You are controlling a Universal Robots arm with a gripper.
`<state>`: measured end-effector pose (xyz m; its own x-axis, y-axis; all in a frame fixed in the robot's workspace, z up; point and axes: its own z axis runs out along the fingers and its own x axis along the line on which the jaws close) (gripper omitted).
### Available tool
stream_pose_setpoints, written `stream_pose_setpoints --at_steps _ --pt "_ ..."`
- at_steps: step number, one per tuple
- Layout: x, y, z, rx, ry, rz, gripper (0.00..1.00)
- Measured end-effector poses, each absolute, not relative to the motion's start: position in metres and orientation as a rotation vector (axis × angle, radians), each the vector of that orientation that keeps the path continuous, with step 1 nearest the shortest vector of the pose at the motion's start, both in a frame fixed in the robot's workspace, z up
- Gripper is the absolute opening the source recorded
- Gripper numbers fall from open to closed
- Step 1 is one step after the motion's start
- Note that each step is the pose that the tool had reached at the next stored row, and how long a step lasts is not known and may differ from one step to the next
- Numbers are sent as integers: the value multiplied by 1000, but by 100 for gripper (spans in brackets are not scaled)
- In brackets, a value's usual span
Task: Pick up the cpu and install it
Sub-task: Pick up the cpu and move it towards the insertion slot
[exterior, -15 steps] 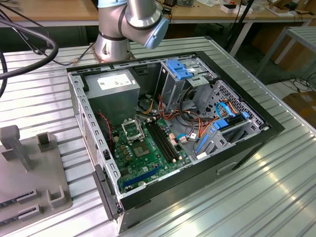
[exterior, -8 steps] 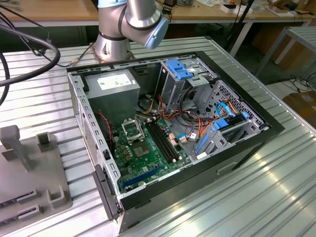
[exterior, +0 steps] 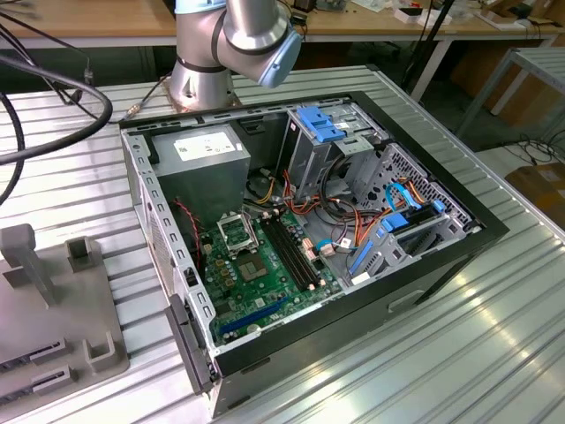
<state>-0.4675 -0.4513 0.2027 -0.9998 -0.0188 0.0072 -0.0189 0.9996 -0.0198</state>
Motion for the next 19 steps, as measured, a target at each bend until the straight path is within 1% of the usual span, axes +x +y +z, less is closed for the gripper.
stream_pose_setpoints --at_steps 19 --pt "-465 -451 191 30 -3134 31 62"
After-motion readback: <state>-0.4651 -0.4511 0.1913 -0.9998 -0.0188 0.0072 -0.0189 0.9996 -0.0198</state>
